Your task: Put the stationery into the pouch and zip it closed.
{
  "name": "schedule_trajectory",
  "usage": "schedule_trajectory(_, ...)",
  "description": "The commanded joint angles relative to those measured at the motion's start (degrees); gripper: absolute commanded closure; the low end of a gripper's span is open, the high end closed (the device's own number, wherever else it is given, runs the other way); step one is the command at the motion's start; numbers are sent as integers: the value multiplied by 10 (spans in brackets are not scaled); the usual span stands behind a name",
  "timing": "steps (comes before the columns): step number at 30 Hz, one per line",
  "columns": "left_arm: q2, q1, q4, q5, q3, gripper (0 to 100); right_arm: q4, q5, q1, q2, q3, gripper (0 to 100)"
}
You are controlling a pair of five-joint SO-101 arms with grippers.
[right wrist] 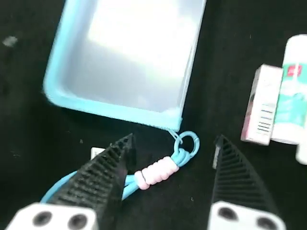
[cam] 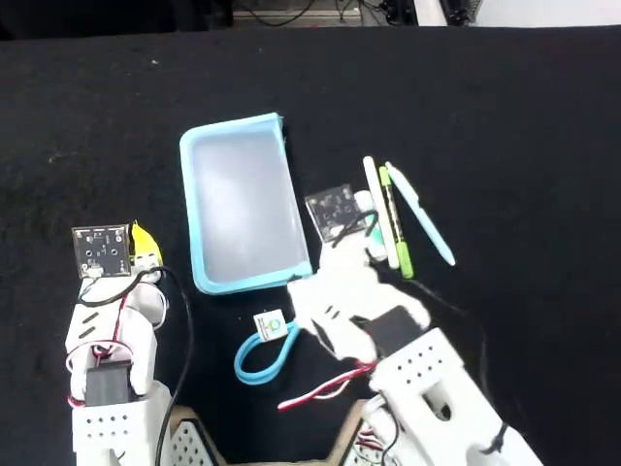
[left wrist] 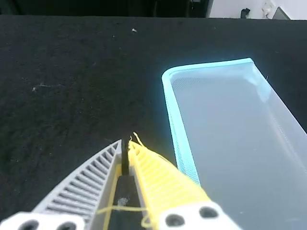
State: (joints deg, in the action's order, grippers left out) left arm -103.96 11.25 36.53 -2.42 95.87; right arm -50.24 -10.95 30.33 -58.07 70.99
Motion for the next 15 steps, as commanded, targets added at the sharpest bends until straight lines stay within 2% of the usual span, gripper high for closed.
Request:
schedule_trajectory(1, -2, -4, 3, -4, 15, 967, 128, -33, 9, 16, 80, 741)
schedule_trajectory(3, -2, -5, 3, -4, 15, 967, 153, -62, 16, 22, 99, 741)
schedule_trajectory(7, -2, -5, 4, -4, 15, 967, 152, -72, 38, 35, 104, 741)
schedule_trajectory(15, -2, -6, 4, -4, 15, 967, 147, -74, 10, 133, 65, 743)
